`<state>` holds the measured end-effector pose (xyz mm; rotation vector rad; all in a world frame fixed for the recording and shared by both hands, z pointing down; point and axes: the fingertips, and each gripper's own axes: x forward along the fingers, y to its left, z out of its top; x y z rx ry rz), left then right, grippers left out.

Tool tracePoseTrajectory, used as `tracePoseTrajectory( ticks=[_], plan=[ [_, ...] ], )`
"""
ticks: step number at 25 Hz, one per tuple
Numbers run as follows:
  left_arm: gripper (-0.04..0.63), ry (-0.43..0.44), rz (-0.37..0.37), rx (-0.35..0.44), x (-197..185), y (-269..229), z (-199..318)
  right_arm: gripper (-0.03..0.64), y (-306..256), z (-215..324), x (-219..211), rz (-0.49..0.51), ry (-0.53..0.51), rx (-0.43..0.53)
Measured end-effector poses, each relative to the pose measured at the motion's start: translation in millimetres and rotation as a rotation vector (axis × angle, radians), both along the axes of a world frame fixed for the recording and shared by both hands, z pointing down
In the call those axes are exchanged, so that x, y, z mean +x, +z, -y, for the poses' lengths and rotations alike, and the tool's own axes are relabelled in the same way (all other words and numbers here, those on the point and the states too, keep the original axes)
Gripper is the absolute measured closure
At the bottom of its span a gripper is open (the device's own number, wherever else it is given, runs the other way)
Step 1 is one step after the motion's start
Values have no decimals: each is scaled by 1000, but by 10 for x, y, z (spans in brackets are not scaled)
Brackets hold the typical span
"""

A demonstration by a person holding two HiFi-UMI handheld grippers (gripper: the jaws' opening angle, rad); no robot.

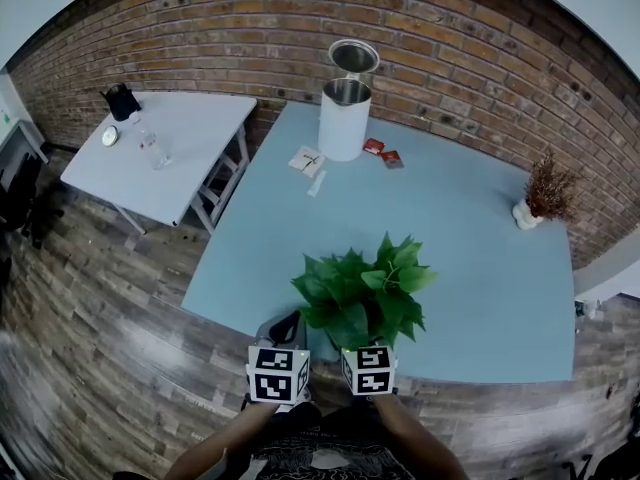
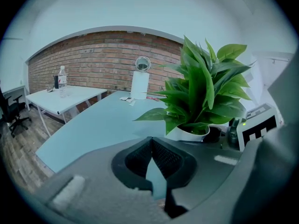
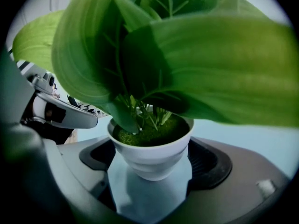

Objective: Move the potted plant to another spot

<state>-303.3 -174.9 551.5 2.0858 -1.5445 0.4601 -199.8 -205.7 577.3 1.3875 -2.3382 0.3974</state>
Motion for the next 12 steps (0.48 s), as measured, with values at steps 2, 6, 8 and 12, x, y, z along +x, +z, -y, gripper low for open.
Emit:
tracePoseTrajectory(
  ticks=[2, 6, 8, 12],
  plan=[
    [595, 27, -4, -1, 27, 5, -18, 140, -15, -17, 6, 4, 14, -3],
    [595, 77, -9, -8, 83, 23, -61, 140, -20, -74, 9, -1, 24, -2],
    [595, 93, -11, -13, 114, 31, -70, 140, -28, -121, 31, -9, 31, -2],
    [595, 128, -15, -17, 264, 52, -83, 162, -51, -233, 138, -22, 38, 0]
  ],
)
